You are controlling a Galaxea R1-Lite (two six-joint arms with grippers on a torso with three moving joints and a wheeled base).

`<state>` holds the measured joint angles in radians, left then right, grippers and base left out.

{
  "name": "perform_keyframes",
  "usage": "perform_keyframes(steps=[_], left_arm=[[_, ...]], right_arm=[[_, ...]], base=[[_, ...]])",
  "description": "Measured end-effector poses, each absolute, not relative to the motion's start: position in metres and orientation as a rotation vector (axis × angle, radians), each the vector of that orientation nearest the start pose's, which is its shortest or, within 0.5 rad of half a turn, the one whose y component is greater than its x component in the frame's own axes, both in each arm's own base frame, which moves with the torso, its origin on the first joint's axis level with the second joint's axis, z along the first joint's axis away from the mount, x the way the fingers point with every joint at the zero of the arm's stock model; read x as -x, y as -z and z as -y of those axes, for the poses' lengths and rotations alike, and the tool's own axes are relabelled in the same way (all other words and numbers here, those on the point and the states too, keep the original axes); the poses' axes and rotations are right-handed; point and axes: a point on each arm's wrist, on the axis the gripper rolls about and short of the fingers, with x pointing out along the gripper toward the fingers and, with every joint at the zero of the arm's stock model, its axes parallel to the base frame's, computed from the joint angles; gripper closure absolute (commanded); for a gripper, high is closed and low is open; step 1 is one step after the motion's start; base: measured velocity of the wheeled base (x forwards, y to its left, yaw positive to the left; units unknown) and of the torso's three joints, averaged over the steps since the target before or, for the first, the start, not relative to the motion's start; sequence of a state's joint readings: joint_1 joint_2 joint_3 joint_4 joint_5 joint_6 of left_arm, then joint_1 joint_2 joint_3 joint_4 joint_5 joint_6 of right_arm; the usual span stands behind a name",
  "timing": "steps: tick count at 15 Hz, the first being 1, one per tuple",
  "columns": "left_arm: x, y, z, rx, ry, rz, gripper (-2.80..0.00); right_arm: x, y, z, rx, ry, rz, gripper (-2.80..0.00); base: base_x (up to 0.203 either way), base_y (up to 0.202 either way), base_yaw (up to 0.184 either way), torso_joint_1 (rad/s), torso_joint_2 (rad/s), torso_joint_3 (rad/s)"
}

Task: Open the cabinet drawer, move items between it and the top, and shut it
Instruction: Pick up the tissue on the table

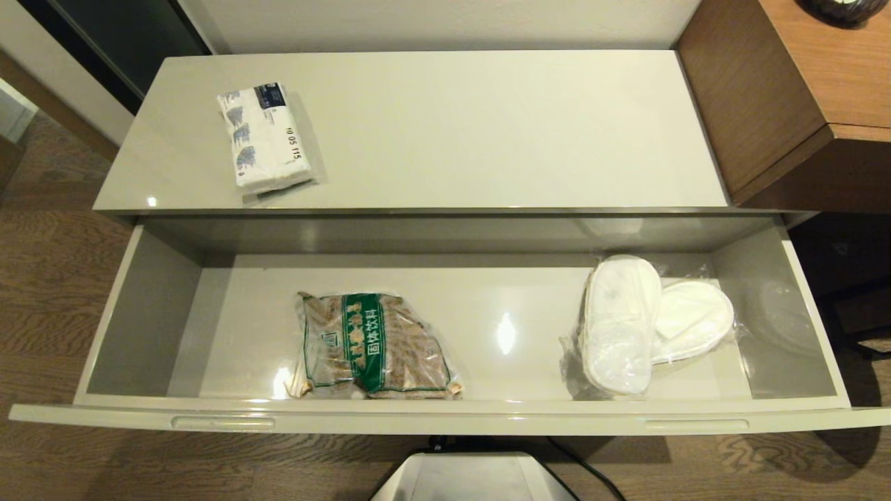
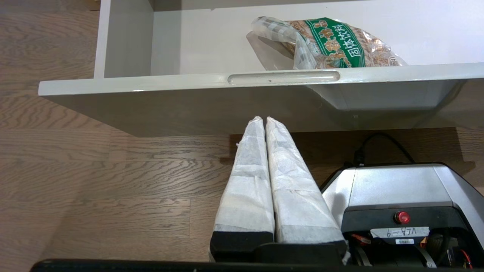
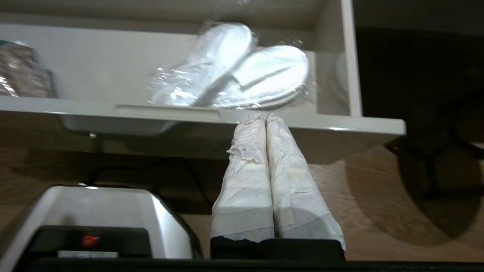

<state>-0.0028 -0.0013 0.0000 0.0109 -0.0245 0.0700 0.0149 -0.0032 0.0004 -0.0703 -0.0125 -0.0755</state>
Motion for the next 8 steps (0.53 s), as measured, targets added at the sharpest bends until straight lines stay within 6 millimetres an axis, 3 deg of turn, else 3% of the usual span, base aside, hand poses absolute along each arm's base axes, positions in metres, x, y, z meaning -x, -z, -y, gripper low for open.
perform_keyframes(steps=[8], left_arm=[[0.0229,-0.0743,0.0005,-0.07,0.028,-0.009,0.0]], right_arm=[[0.0232,-0.0813,0.0001,0.074,-0.019,0.062,0.0]], base=[[0.0,0.0,0.0,0.0,0.0,0.0]])
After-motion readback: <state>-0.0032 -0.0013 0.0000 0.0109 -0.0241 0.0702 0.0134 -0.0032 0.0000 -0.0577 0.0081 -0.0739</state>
